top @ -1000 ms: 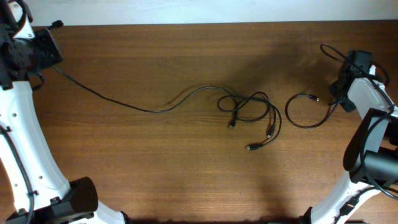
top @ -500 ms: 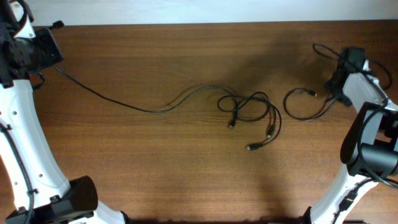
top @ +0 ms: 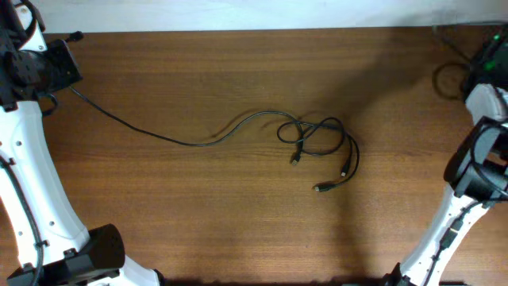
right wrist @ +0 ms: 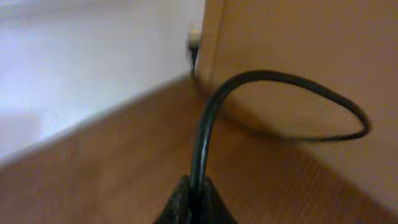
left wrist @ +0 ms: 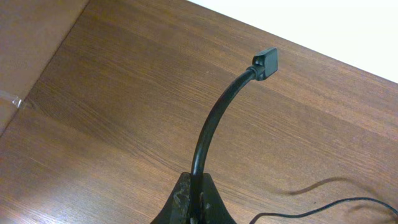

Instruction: Untangle cables

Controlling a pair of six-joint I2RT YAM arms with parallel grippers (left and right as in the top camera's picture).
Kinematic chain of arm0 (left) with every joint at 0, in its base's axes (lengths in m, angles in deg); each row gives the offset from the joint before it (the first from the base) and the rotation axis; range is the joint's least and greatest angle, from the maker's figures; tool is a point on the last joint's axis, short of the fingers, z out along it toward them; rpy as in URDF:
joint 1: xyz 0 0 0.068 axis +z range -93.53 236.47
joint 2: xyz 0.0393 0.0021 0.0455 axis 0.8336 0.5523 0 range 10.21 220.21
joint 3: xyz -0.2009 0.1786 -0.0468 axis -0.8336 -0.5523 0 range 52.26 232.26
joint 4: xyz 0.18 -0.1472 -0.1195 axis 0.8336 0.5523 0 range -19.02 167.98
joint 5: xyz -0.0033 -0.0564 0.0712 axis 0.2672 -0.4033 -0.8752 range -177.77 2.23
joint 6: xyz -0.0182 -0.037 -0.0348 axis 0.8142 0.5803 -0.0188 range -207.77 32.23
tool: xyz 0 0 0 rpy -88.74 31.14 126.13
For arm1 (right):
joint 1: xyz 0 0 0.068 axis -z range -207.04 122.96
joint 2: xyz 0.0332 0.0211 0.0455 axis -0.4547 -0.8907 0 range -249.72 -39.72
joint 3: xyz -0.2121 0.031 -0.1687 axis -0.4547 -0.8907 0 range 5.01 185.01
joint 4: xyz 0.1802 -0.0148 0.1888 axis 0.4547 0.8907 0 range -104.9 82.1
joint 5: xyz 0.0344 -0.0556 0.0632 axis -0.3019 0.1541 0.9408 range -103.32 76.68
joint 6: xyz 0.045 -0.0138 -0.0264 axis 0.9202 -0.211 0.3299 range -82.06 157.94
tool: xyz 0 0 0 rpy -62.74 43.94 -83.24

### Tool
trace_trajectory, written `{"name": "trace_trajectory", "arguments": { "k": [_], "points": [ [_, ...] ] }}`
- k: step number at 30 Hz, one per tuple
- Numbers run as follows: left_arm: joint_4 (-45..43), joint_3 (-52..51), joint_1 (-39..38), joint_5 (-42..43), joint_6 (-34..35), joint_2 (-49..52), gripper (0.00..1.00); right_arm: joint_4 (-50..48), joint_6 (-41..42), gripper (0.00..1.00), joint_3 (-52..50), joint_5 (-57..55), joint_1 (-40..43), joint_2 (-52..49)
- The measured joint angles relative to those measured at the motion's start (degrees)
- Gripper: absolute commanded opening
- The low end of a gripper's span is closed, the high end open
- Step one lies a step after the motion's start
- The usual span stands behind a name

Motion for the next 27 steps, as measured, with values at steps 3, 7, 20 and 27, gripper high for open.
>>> {"name": "trace_trajectory", "arguments": {
  "k": [3,7,20,27],
  "points": [
    [-0.85,0.00,0.00,0.00,0.02,0.00,0.00,7.89,2.86,0.09,0.00,1.25,-1.95,-0.92],
    [-1.25,0.00,-0.02,0.00,0.20,0.00,0.00,8.74,5.42,0.99,-0.02,2.32,-5.75,-2.73],
    [-1.25,0.00,0.00,-0.02,0.24,0.22,0.00,82.95,16.52,0.99,29.07,21.55,-10.32,17.49],
    [-8.13,0.02,-2.93,5.09,0.46,0.68,0.00,85.88,-4.44,0.99,29.09,22.56,-29.55,16.35]
  ]
}}
